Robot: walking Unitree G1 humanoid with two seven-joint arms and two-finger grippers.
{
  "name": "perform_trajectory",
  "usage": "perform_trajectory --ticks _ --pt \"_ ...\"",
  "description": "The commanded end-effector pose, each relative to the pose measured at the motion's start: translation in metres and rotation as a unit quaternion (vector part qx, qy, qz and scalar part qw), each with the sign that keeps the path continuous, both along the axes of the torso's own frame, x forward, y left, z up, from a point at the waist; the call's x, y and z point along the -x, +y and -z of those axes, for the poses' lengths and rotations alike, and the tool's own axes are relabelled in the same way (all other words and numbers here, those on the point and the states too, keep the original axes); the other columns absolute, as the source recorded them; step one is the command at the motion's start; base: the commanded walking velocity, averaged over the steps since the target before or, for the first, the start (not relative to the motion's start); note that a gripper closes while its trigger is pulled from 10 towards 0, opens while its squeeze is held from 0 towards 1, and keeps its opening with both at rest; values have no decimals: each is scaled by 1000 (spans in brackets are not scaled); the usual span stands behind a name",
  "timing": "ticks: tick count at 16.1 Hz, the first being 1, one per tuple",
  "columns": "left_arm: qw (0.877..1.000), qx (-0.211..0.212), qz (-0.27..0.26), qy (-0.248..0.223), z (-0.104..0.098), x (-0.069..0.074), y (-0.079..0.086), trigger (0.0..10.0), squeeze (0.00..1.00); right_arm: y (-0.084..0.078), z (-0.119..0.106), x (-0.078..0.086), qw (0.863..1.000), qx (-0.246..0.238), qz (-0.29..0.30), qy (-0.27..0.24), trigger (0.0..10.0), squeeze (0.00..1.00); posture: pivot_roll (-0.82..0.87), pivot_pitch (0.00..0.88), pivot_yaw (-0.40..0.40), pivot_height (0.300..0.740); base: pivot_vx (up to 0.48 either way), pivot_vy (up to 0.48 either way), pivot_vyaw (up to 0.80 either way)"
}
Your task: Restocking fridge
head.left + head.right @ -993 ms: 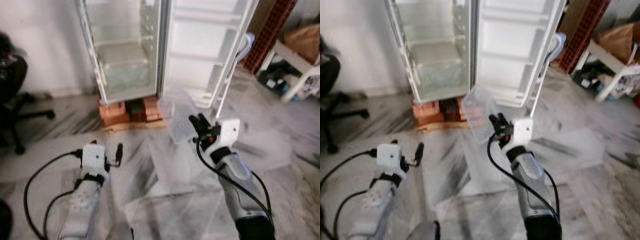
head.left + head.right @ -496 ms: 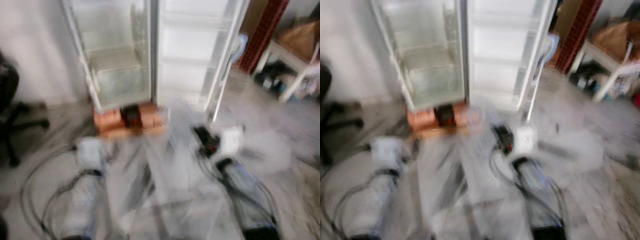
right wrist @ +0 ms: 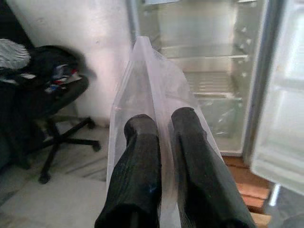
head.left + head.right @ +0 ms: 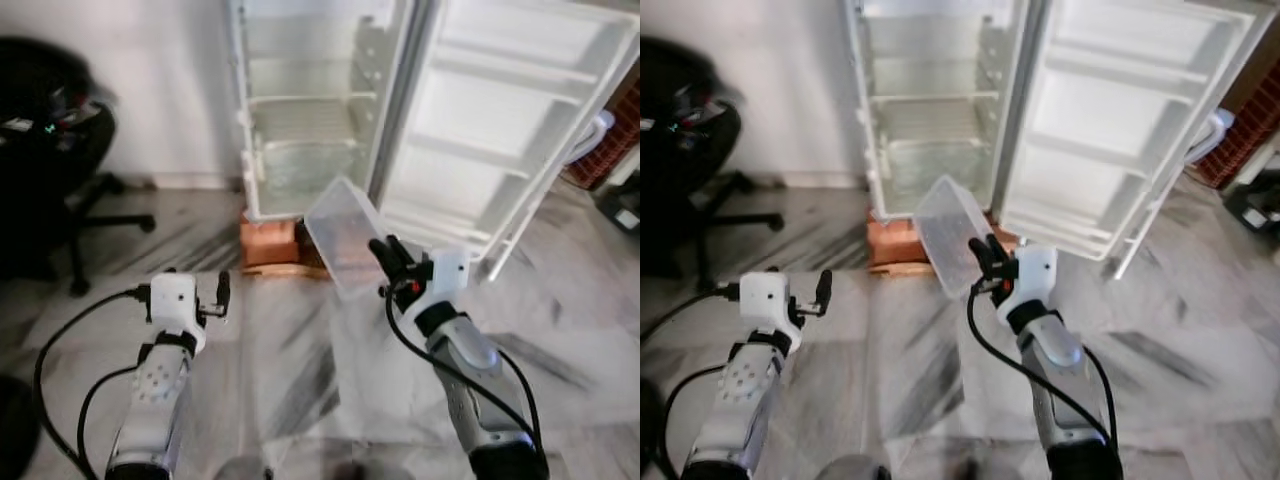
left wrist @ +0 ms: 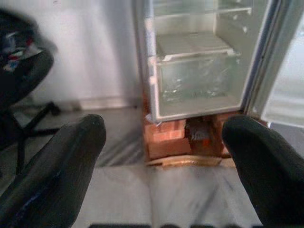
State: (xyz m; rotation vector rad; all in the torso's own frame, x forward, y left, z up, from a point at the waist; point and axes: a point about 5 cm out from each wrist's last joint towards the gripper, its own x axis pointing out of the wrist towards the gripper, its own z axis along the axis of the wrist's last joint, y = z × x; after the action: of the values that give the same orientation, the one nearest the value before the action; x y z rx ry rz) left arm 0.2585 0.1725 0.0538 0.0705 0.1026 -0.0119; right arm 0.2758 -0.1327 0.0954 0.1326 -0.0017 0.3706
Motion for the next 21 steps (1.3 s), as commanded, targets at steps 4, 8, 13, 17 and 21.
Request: perform_trajectory --ticks 4,8,13,17,21 --pt "1000 -1 8 -6 -2 -2 -4 10000 0 -9 -1 -2 1000 6 28 -2 10000 0 113 69 -64 740 320 356 0" --pt "1000 -5 9 -8 -2 -2 -4 10000 0 -11 0 -3 999 -9 40 4 10000 0 114 74 -66 740 352 224 0" --pt "1000 -10 6 -2 1 1 0 10000 0 -10 3 0 999 -10 50 9 10000 0 114 76 -62 740 383 0 0" --pt "1000 -14 7 1 2 5 4 10000 0 -10 4 -2 998 -15 59 11 10000 0 125 80 -52 740 427 0 0" --pt "1000 -19 1 12 5 15 11 10000 0 -19 6 2 996 -18 92 14 10000 0 128 74 -43 740 254 0 0"
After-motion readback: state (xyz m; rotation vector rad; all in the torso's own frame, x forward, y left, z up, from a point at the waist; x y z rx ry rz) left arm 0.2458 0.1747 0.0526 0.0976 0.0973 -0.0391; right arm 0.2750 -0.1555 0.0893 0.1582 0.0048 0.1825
